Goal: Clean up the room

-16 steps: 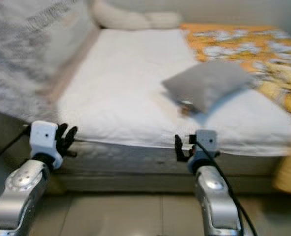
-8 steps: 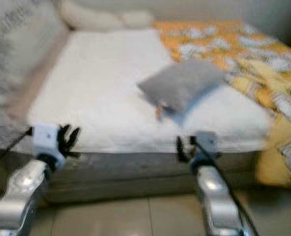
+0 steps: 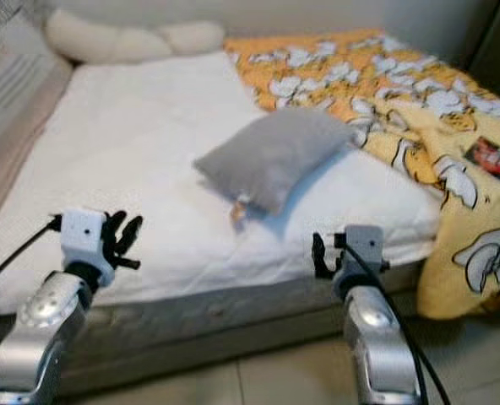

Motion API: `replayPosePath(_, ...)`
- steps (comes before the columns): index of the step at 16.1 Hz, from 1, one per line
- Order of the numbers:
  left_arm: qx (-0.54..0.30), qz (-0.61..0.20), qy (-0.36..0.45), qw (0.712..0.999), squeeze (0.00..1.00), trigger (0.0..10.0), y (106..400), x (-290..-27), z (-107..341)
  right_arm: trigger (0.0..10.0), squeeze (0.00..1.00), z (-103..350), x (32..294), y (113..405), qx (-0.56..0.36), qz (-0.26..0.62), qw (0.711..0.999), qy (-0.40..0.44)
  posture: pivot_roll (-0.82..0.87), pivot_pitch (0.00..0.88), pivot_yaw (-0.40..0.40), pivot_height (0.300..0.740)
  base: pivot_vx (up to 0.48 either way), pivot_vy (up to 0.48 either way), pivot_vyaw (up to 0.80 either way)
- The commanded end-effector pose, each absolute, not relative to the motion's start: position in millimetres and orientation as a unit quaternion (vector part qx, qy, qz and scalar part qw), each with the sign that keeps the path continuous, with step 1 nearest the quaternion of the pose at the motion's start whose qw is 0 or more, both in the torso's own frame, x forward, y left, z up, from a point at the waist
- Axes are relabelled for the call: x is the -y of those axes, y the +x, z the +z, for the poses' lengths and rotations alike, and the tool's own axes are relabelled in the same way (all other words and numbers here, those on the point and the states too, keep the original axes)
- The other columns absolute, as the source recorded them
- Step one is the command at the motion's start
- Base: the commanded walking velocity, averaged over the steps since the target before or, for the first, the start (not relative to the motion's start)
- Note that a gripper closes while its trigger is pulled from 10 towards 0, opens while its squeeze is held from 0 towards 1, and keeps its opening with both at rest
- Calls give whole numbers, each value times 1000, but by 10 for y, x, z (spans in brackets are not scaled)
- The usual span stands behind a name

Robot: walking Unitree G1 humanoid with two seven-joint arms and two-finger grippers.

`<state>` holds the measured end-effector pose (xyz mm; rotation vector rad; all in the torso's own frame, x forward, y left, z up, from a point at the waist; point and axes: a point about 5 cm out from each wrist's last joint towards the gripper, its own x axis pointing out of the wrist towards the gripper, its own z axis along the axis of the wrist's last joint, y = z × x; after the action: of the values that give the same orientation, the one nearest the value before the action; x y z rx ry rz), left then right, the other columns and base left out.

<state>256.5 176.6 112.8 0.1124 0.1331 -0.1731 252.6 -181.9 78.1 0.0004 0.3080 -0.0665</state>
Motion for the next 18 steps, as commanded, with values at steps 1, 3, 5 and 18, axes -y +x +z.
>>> replayPosePath(1,-67,-71,64,993,0,10000,2557,-1861,1138,10000,0,840,1702,2577,-138,-13,990,4,32,0,23,740,319,0,0)
replayPosePath(3,-67,-71,64,993,0,10000,2563,-1855,1138,10000,0,844,1709,2582,-138,-12,990,2,32,0,23,740,321,0,0)
replayPosePath(5,-66,-69,65,993,0,10000,2568,-1852,1141,10000,0,850,1714,2588,-136,-11,991,1,33,0,22,740,317,0,0)
replayPosePath(18,-63,-72,73,993,0,10000,2601,-1843,1169,10000,0,889,1582,2599,-128,56,989,-47,39,0,18,740,320,0,246)
